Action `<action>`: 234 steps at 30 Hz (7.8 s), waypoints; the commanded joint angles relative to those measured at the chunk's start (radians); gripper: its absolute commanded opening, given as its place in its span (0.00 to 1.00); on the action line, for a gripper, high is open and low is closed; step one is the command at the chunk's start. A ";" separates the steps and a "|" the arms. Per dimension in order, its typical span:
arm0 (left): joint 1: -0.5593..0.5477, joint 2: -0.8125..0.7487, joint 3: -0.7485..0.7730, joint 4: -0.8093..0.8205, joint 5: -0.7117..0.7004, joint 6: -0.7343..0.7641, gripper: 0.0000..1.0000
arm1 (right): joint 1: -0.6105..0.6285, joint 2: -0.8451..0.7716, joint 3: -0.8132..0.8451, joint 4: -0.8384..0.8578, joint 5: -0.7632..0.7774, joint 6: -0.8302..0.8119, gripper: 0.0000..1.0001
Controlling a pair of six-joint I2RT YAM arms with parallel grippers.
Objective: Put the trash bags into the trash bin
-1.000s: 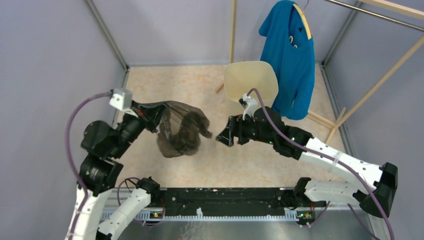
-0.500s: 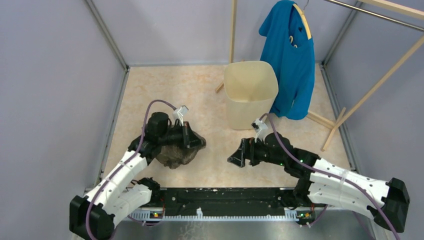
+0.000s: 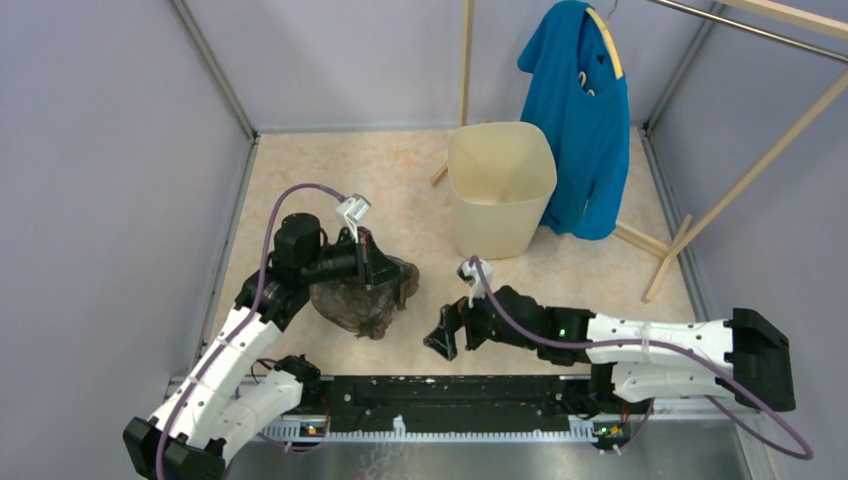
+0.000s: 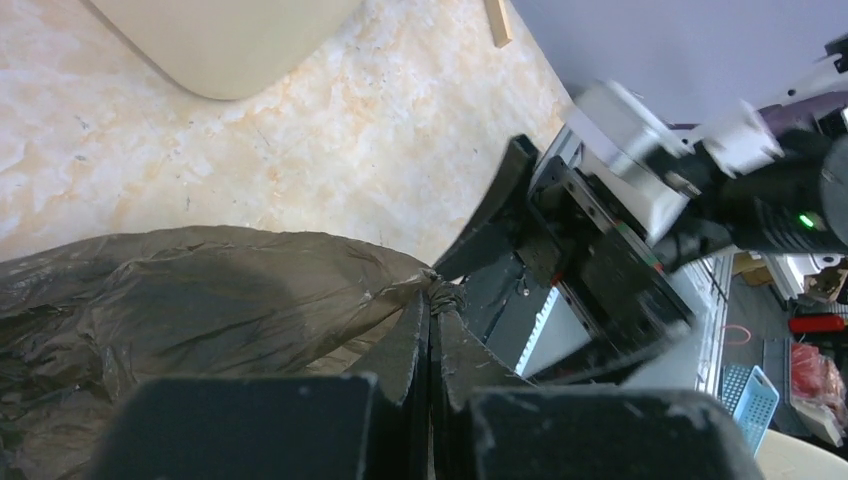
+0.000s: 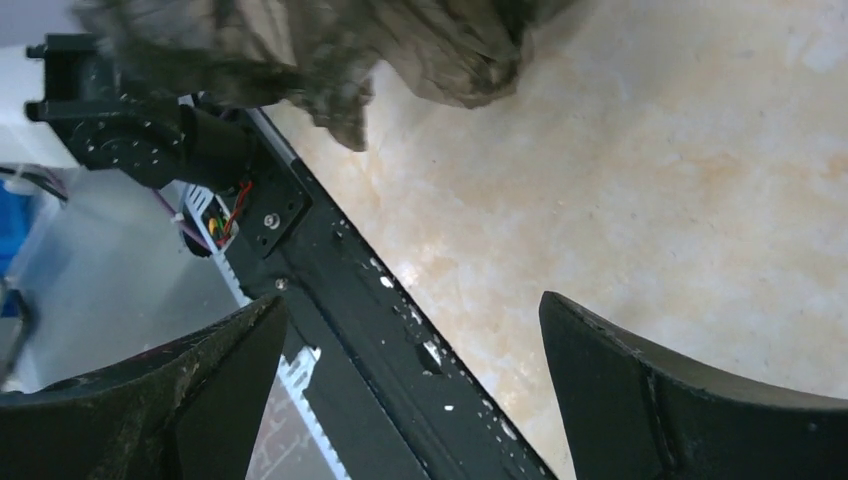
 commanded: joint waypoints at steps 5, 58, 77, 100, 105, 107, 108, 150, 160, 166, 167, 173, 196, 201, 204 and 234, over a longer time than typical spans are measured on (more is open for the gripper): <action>-0.002 -0.002 0.000 0.003 0.057 0.045 0.00 | 0.137 0.051 0.174 0.067 0.432 -0.279 0.97; -0.002 -0.165 0.129 0.120 0.259 -0.240 0.98 | -0.001 0.279 0.937 -0.539 0.506 0.064 0.00; -0.010 -0.028 0.123 -0.038 -0.115 -0.006 0.64 | -0.011 0.437 1.002 -0.509 0.584 -0.024 0.00; -0.009 0.071 0.645 -0.277 -0.210 0.432 0.00 | -0.033 0.173 0.689 -0.296 -0.036 -0.257 0.00; -0.010 0.254 0.591 -0.387 -0.439 0.245 0.14 | -0.035 -0.032 0.281 -0.058 -0.012 -0.042 0.00; -0.010 0.345 0.597 -0.390 -0.371 0.211 0.21 | -0.036 -0.092 0.143 0.104 -0.024 0.046 0.00; -0.010 0.364 0.615 -0.390 -0.344 0.198 0.30 | -0.036 -0.110 0.101 0.135 -0.001 0.080 0.00; -0.158 0.363 0.188 -0.133 -0.534 0.004 0.80 | -0.058 0.041 0.226 0.064 0.115 -0.114 0.00; -0.158 0.317 0.214 -0.284 -0.872 0.077 0.13 | -0.058 0.139 0.259 0.058 0.133 -0.112 0.00; -0.125 0.304 0.261 -0.341 -1.097 0.131 0.00 | -0.060 0.390 0.482 -0.128 0.296 -0.145 0.00; -0.108 0.321 0.308 -0.358 -1.125 0.137 0.00 | -0.071 0.457 0.564 -0.184 0.313 -0.156 0.00; -0.078 0.370 0.955 -0.432 -0.927 0.219 0.00 | -0.135 0.600 1.171 -0.482 0.420 -0.321 0.00; -0.078 -0.157 0.367 -0.363 -1.043 0.038 0.00 | -0.104 0.324 0.581 -0.080 0.096 -0.286 0.00; -0.079 -0.099 0.793 -0.279 -0.865 0.118 0.00 | -0.054 0.245 0.977 -0.256 0.156 -0.429 0.00; -0.079 -0.177 0.769 -0.169 -0.864 0.099 0.00 | -0.043 0.165 0.962 -0.165 0.124 -0.445 0.00; -0.079 -0.373 0.480 -0.447 -1.158 0.094 0.00 | 0.051 0.227 0.550 -0.080 0.258 -0.247 0.00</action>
